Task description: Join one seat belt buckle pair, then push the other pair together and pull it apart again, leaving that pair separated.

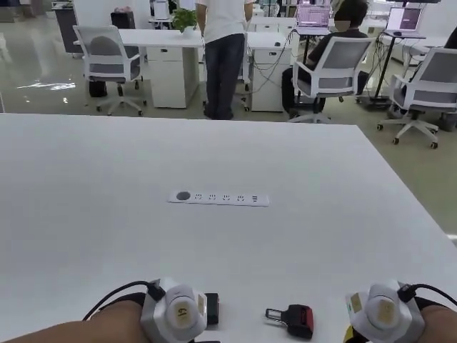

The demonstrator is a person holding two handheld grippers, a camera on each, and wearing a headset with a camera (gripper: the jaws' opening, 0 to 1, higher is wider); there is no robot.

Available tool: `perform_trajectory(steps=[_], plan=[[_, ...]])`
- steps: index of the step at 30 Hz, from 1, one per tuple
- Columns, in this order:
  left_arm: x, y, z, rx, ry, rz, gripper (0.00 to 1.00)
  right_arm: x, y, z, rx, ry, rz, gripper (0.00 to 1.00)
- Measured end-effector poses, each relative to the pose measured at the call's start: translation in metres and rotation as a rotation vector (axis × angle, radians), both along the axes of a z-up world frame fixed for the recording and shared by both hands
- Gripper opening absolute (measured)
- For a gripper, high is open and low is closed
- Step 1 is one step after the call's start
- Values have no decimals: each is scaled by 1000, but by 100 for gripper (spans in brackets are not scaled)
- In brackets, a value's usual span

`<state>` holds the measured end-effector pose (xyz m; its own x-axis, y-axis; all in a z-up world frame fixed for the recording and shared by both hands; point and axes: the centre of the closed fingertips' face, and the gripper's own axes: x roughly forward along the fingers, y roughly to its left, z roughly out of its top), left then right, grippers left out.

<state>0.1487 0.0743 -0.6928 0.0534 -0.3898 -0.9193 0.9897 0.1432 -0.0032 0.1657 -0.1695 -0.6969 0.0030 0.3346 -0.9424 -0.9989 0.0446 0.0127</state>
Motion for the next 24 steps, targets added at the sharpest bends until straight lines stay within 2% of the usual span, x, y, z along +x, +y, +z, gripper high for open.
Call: perform_trajectory(steps=[6, 11, 24], plan=[[1, 0, 0, 6, 0, -15, 33, 0, 0, 0, -14, -3, 17, 33], [1, 0, -1, 4, 1, -23, 33, -6, 11, 1, -11, -4, 25, 33], [-1, -1, -1, 8, -2, -29, 33, -18, 67, 3, 65, -11, 34, 33]])
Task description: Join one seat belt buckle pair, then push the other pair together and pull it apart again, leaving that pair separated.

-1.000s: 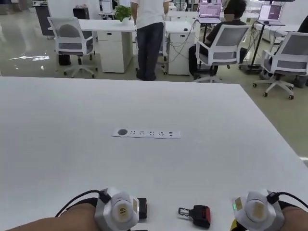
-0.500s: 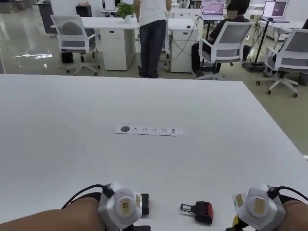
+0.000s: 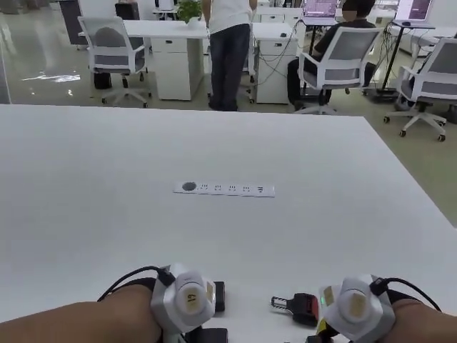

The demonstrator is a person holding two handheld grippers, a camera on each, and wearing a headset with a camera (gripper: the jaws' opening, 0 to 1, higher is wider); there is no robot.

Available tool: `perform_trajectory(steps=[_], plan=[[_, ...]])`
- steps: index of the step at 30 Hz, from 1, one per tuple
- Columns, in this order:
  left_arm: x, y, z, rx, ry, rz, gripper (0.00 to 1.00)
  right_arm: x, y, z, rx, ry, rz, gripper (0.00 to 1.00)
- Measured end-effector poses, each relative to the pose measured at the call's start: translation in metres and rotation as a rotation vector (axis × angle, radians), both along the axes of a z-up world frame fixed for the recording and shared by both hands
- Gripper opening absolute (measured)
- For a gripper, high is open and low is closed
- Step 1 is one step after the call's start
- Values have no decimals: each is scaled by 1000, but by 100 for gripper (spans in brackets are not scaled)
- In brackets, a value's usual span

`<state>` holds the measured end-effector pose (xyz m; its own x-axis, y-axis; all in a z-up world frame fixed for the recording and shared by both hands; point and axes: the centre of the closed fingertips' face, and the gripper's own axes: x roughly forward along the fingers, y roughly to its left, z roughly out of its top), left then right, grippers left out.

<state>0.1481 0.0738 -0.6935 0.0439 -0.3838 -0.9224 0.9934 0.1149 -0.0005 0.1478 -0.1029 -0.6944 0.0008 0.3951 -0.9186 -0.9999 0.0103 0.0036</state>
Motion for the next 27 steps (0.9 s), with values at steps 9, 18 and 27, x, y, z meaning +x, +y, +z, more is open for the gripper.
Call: perform_trajectory(steps=[9, 18, 27], plan=[[0, 1, -2, 3, 0, -2, 33, -3, 46, 0, 45, 3, 5, 33], [-2, 0, -2, 11, -1, 3, 33, -2, 83, 1, 72, -4, 12, 33], [-3, 0, -1, -4, -2, 34, 33, -5, 93, 1, 58, -11, 32, 33]])
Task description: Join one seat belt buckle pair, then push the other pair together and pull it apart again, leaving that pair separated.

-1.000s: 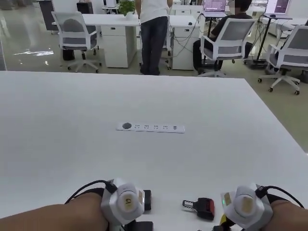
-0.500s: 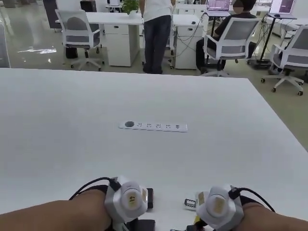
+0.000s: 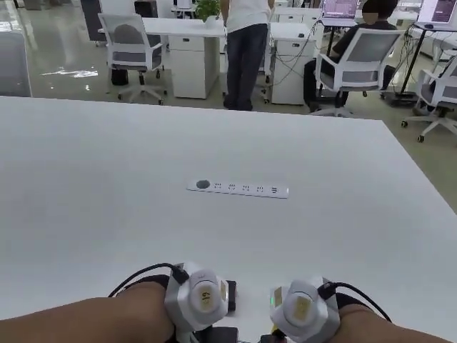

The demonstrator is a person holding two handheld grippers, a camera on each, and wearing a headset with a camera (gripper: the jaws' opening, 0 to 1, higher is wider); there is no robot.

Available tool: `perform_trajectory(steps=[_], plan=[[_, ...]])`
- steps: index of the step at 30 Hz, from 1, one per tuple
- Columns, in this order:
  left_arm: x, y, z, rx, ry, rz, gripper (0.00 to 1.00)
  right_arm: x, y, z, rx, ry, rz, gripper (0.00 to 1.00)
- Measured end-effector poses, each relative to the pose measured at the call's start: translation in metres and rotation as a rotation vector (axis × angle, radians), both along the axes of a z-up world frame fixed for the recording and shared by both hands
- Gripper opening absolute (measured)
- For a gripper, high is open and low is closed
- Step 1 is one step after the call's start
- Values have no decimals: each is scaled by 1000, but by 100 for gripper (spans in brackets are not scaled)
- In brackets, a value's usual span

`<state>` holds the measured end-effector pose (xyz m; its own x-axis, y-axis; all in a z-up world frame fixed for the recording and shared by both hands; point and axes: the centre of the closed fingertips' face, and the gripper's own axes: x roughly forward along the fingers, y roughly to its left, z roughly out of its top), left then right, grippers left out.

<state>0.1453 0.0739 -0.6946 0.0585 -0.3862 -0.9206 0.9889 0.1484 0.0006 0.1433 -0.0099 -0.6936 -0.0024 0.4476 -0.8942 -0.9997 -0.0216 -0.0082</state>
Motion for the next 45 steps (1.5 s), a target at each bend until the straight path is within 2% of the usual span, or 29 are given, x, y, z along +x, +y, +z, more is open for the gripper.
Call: perform_trajectory(steps=[8, 15, 27, 38, 40, 45], plan=[[-1, 0, 2, 12, -1, -13, 33, 2, 8, 0, 29, 6, 11, 32], [-1, -1, 1, 57, 1, -69, 33, 5, 7, 0, 31, 8, 36, 32], [1, -3, -1, 72, 2, -99, 32, 4, 14, 2, 28, 1, 32, 31], [0, -4, 0, 51, -3, -113, 31, 3, 25, 3, 43, 9, 9, 30], [1, -4, 0, 51, -4, -106, 31, 10, 21, 2, 24, -6, 1, 30], [1, -4, 1, 43, -4, -101, 32, 4, 22, 0, 29, -2, -3, 30]])
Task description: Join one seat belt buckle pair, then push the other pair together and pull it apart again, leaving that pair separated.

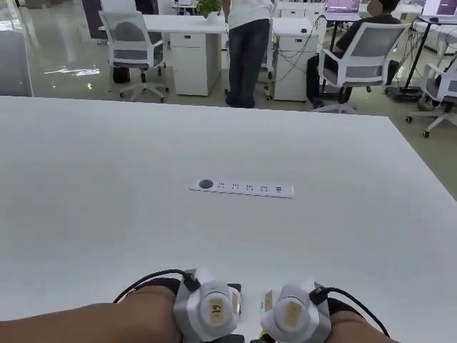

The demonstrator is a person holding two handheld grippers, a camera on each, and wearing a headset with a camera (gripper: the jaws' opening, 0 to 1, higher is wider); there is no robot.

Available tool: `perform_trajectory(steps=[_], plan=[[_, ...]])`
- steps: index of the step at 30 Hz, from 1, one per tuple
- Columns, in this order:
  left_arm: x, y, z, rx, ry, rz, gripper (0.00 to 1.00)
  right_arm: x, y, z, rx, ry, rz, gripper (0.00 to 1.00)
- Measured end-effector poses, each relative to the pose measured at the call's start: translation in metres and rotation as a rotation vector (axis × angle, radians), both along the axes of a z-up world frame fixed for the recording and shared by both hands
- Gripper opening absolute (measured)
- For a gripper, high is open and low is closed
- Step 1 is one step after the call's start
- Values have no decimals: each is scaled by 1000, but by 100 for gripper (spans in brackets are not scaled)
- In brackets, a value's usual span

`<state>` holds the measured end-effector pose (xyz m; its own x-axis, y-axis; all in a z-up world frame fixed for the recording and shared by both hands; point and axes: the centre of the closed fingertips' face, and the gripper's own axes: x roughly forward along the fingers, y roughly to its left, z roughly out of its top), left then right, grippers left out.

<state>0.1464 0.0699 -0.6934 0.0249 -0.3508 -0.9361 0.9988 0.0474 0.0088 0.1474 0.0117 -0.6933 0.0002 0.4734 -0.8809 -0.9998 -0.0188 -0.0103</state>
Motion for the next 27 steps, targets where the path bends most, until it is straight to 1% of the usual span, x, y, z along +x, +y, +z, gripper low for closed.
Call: perform_trajectory(steps=[4, 6, 8, 9, 11, 12, 14, 16, 21, 27], plan=[[1, 0, -1, -1, 2, 0, 32, -2, 2, 1, 5, 7, 20, 31], [1, 0, -1, -9, 5, 11, 32, -3, 2, 2, 7, 14, 17, 31], [1, 1, -1, -17, 4, 19, 32, -4, 0, 4, 7, 3, 37, 30], [0, 1, 0, -22, 3, 21, 32, -4, -2, 5, 26, 4, 38, 30], [1, 3, 0, -42, 6, 38, 31, 0, -1, 3, 69, 29, 13, 30], [1, 3, 0, -47, 0, 34, 31, 0, -3, 2, 72, 26, 6, 30], [-1, 2, 0, -42, -8, 32, 31, -1, -1, 2, 66, 22, 5, 30], [-1, 2, 0, -37, -10, 33, 31, -1, -1, 2, 65, 23, -1, 30], [-1, 3, 1, -31, 7, 30, 31, -2, -1, 3, 62, 21, 1, 30], [-2, 3, 1, -24, 12, 29, 32, 0, 0, 1, 54, 18, -22, 31]])
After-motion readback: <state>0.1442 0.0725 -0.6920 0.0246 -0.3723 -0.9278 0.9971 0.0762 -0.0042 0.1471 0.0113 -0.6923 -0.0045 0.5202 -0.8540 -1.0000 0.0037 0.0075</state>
